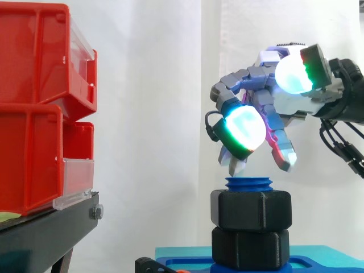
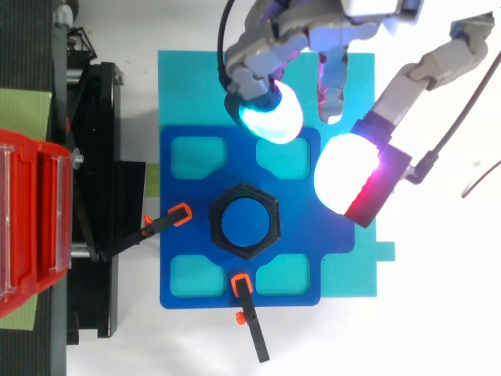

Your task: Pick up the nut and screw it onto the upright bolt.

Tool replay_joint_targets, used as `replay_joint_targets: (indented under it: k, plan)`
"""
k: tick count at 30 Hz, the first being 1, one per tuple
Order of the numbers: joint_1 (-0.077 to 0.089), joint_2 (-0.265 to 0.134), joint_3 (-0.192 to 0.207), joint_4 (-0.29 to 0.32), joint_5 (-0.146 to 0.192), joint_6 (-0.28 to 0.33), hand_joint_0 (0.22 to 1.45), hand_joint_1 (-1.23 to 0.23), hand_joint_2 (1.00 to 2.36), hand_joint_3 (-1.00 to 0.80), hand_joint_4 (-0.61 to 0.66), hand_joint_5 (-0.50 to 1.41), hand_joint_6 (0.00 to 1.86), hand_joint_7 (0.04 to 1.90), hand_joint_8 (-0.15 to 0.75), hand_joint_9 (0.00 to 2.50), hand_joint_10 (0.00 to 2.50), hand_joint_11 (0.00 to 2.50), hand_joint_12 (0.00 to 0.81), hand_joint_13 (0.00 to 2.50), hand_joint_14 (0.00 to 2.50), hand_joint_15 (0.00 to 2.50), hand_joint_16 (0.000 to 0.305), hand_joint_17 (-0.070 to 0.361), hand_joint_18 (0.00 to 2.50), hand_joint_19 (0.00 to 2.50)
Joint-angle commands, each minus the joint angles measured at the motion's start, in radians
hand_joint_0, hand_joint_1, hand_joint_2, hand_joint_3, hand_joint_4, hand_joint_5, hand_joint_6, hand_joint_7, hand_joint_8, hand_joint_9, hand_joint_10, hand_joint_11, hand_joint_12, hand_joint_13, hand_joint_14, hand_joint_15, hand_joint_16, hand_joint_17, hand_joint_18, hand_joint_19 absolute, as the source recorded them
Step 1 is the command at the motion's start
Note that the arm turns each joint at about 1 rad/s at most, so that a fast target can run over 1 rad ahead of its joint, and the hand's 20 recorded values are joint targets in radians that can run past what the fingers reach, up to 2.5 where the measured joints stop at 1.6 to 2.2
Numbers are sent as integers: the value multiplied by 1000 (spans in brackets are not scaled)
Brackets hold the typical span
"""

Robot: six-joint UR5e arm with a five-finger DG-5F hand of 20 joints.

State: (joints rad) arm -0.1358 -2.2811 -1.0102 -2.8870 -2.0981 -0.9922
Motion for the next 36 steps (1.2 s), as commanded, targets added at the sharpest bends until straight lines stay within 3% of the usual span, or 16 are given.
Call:
replay_joint_targets:
  k: [1, 6, 9, 13, 15, 16, 18, 21, 26, 36]
  plan:
    - [-2, 8, 15, -11, 1, 1, 506, -398, 1000, -500, 312, -25, 506, 1089, 338, 1477, 4, 100, 373, 989, 1, 22, 61, 137, 915, 0]
    - [13, 6, 15, -12, 26, 4, 499, -403, 1000, -500, 291, -85, 503, 829, 330, 1344, 0, 28, 377, 913, 1, 0, 64, 144, 838, 0]
    - [31, 6, 13, -12, 72, 3, 491, -405, 1000, -500, 271, -108, 502, 710, 320, 1218, 0, 0, 381, 830, 0, 0, 66, 148, 750, 0]
    - [48, 5, -5, -5, 87, 4, 487, -409, 1000, -500, 241, -135, 501, 605, 303, 1013, 0, 0, 382, 642, 0, 0, 69, 155, 427, 0]
    - [59, 6, -34, 14, 92, 6, 484, -411, 1000, -500, 233, -143, 501, 581, 288, 876, 0, 0, 385, 539, 0, 0, 70, 158, 286, 0]
    - [70, 6, -68, 52, 104, 10, 483, -411, 1000, -500, 231, -146, 501, 571, 286, 836, 0, 0, 384, 483, 0, 0, 71, 159, 221, 0]
    - [82, 5, -97, 107, 129, 20, 477, -404, 1000, -500, 224, -149, 501, 555, 277, 769, 0, 0, 390, 413, 0, 0, 73, 164, 108, 0]
    - [96, 5, -117, 156, 153, 40, 467, -393, 1000, -500, 236, -160, 500, 530, 262, 607, 0, 0, 398, 292, 0, 0, 77, 174, 0, 0]
    - [113, 5, -123, 161, 159, 46, 460, -390, 1000, -500, 240, -185, 500, 500, 209, 278, 0, 0, 396, 181, 0, 0, 81, 182, 0, 0]
    - [120, 5, -125, 156, 159, 33, 456, -388, 1000, -500, 256, -179, 500, 500, 214, 266, 0, 0, 395, 176, 0, 0, 81, 182, 0, 0]
